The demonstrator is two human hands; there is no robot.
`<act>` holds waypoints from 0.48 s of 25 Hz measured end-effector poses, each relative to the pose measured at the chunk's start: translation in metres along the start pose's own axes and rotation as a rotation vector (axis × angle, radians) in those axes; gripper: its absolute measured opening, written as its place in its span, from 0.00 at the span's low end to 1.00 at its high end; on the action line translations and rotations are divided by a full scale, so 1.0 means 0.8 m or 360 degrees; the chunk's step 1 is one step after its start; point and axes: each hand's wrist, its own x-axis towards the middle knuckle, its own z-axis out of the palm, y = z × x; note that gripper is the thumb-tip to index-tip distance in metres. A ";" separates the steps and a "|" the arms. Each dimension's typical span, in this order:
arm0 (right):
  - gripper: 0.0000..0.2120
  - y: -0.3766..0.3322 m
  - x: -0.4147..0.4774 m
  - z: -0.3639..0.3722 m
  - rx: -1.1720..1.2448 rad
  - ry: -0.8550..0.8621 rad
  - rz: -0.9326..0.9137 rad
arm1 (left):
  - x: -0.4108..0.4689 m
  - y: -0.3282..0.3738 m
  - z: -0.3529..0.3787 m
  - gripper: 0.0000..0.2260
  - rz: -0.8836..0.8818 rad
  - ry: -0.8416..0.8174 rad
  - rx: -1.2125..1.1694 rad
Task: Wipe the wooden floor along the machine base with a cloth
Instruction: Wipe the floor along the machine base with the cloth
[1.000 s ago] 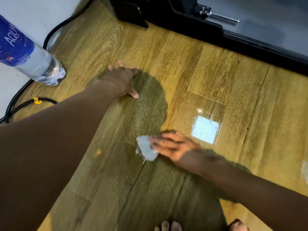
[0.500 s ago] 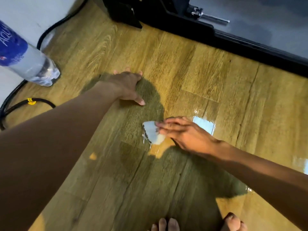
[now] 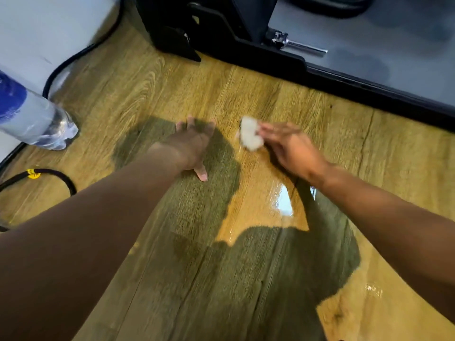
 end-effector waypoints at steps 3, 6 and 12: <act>0.24 0.000 0.016 0.003 -0.0040 0.0055 0.0310 | 0.004 0.002 -0.004 0.61 -0.0030 -0.0047 0.0028; 0.24 -0.025 -0.042 0.012 -0.0034 -0.0121 -0.0150 | 0.009 0.001 -0.002 0.63 -0.0021 -0.0038 0.0029; 0.17 0.069 0.050 -0.027 0.0052 0.0154 0.0462 | 0.011 -0.002 0.000 0.62 -0.0019 -0.0040 0.0044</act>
